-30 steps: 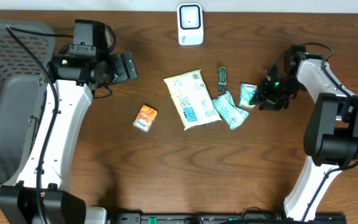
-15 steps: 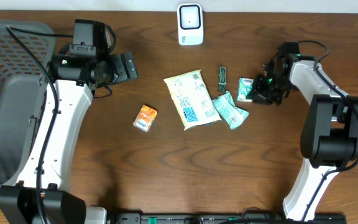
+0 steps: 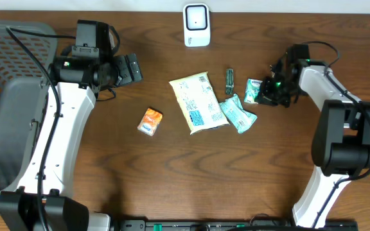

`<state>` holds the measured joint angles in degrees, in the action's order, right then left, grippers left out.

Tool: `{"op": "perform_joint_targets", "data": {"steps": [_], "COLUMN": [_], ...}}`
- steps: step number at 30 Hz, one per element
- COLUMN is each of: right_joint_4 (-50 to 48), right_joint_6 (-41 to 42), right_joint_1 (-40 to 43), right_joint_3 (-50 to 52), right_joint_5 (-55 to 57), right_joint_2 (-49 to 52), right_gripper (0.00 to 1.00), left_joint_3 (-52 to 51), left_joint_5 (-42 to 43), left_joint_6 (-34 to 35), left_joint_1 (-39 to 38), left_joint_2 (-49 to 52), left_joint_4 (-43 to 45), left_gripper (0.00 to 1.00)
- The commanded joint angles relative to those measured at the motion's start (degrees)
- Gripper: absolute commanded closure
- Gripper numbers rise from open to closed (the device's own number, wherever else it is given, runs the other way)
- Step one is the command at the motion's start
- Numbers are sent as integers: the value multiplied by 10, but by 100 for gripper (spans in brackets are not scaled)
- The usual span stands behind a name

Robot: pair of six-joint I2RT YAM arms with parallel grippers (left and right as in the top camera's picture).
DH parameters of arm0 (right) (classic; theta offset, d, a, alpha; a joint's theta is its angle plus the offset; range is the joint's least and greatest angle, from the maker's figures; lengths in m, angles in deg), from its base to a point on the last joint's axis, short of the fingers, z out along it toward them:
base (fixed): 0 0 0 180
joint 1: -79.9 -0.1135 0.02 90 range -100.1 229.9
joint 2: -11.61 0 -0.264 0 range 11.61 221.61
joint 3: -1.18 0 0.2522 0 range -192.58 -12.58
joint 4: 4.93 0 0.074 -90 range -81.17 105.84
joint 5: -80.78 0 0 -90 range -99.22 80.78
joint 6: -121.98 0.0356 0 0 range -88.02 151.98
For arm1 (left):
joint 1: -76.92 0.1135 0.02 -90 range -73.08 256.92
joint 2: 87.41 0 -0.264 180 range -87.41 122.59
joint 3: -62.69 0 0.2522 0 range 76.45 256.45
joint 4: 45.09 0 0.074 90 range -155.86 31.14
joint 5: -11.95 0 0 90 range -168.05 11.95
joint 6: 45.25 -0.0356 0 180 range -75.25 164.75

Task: Scan the item barcode

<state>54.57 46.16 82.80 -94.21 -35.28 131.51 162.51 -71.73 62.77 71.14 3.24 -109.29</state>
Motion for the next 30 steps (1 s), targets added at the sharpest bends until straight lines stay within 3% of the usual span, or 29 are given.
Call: {"op": "perform_joint_targets", "data": {"steps": [1,6,17,21,26,30], "right_joint_4": [4,46,118,103,78,57], "right_joint_6": [-127,-246,-314,-237,-133,-48], "right_joint_1": [18,31,43,42,15,-14], "right_joint_3": [14,14,14,14,14,15], "right_joint_5": [-158,-296,-305,-172,-95,-38], "right_joint_2": [10,-17,-64,-63,-63,-63], "right_gripper": [99,99,99,99,66,64], "left_joint_3": [4,4,4,4,4,4], "left_joint_5": [5,5,5,5,5,5], "left_joint_6": [-2,-2,-2,-2,-2,-1], "left_joint_1": [0,0,0,0,0,0], "left_joint_2": [4,4,4,4,4,4], "left_joint_4": [-1,-1,-1,-1,-1,-1], "left_gripper": [2,2,2,2,2,2]}}
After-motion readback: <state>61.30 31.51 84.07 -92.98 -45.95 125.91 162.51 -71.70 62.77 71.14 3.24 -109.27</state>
